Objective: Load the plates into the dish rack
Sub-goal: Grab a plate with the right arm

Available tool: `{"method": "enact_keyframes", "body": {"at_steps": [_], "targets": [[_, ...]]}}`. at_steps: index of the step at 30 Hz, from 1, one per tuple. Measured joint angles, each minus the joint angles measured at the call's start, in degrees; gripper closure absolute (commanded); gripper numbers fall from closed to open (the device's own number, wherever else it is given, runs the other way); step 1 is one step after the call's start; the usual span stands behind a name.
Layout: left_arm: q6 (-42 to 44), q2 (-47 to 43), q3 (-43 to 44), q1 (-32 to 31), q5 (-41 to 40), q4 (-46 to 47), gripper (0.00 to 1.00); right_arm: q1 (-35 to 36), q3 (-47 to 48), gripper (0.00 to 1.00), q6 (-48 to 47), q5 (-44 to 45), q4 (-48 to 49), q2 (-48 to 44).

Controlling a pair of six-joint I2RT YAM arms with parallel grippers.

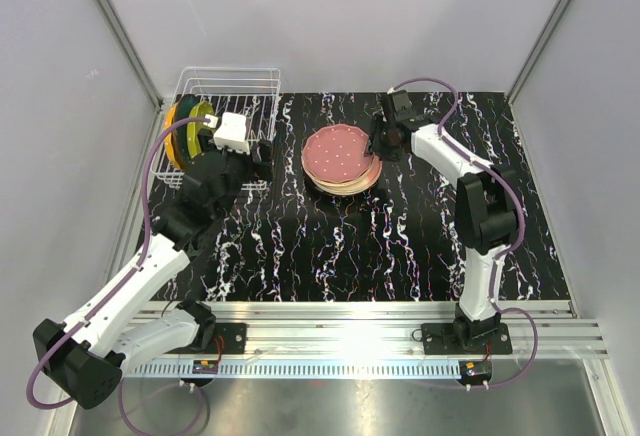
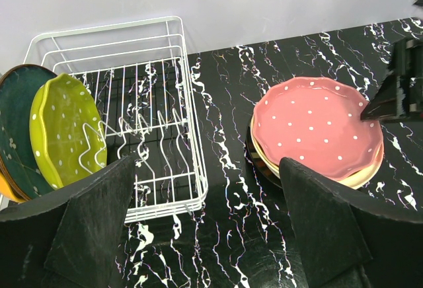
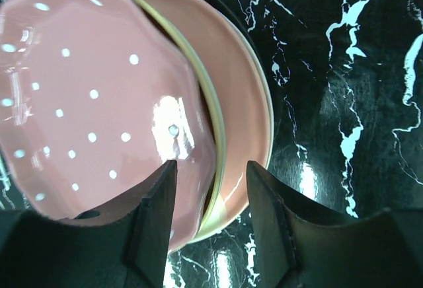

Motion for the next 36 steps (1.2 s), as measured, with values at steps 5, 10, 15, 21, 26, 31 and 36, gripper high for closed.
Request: {"method": "enact_keyframes", "body": {"at_steps": [5, 10, 15, 21, 26, 31, 36], "targets": [[0.00, 0.00, 0.00, 0.00, 0.00, 0.00, 0.06, 0.00, 1.88, 0.59, 0.24, -0.50, -1.11, 2.86], [0.00, 0.00, 0.00, 0.00, 0.00, 0.00, 0.06, -0.04, 2.36, 0.64, 0.17, -0.28, -1.55, 2.93], [0.00, 0.00, 0.00, 0.00, 0.02, 0.00, 0.06, -0.04, 2.36, 0.71, -0.07, -0.04, -1.79, 2.89], [0.00, 0.00, 0.00, 0.00, 0.04, 0.00, 0.06, -0.04, 2.36, 0.75, -0.50, 0.11, -2.27, 2.54], [0.00, 0.00, 0.00, 0.00, 0.04, 0.00, 0.06, -0.04, 2.38, 0.64, -1.11, 0.48, -3.32, 2.23], [0.00, 0.00, 0.00, 0.00, 0.11, 0.00, 0.06, -0.07, 2.56, 0.61, -2.10, 0.81, -5.60, 1.66], [0.00, 0.00, 0.00, 0.00, 0.31, 0.00, 0.06, -0.07, 4.02, 0.61, -2.36, 0.70, -7.63, 1.64]]}}
